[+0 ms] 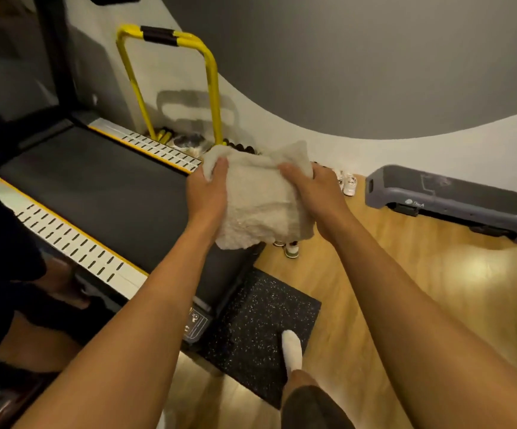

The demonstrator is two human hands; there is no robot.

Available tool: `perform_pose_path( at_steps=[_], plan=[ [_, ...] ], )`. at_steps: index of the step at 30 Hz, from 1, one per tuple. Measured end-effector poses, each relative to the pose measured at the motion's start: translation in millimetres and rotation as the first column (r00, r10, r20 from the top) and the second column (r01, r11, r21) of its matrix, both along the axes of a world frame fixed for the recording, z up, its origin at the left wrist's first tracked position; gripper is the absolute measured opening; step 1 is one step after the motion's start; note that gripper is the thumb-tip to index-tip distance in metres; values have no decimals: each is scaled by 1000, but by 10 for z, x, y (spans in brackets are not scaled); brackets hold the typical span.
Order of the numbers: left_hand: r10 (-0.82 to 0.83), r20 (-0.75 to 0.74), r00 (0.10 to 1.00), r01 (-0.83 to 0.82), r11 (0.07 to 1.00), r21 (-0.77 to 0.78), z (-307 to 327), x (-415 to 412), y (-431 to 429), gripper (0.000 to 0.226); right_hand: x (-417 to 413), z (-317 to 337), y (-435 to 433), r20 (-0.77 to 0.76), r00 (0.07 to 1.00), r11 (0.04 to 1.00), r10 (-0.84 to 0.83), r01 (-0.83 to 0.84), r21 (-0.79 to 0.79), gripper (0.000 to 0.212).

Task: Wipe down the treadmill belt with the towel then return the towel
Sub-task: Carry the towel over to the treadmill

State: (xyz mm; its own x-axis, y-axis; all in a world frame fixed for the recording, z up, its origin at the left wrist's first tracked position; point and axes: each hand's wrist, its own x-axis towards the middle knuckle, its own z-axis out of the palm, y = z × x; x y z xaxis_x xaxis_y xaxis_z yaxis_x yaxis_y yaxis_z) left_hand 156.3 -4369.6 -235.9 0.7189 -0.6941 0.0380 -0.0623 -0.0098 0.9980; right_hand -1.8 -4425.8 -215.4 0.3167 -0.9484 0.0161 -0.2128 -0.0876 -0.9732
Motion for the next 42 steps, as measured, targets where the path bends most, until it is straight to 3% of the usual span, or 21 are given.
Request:
perform_pose_path(
  at_steps=[4,7,17,22,26,31,42],
  plan=[
    [104,-59,993,-104,995,7,-31,248,-613,21,365,-45,-847,46,990,987,132,-136,84,30],
    [196,-115,974,-194,981,30,42,444,-1022,14,662,-35,-1383,65,964,950,259,-266,162,29],
    [499,73,863,-504,856,113,66,1380,-1586,9,1892,-69,-2263,161,846,777,508,-531,339,51],
    [569,102,816,-577,810,105,78,1990,-1503,12,2587,-16,-2281,195,793,699,577,-602,386,38],
    [599,103,794,-606,793,65,179,2443,-1506,12,3068,156,-2321,169,772,681,613,-625,383,48],
    [637,43,769,-637,770,-14,328,2928,-1643,19,3614,441,-2481,213,715,607,666,-685,402,29],
    [713,89,695,-718,693,56,145,4520,-2495,19,5271,304,-3370,334,627,419,704,-746,517,22]
  ],
)
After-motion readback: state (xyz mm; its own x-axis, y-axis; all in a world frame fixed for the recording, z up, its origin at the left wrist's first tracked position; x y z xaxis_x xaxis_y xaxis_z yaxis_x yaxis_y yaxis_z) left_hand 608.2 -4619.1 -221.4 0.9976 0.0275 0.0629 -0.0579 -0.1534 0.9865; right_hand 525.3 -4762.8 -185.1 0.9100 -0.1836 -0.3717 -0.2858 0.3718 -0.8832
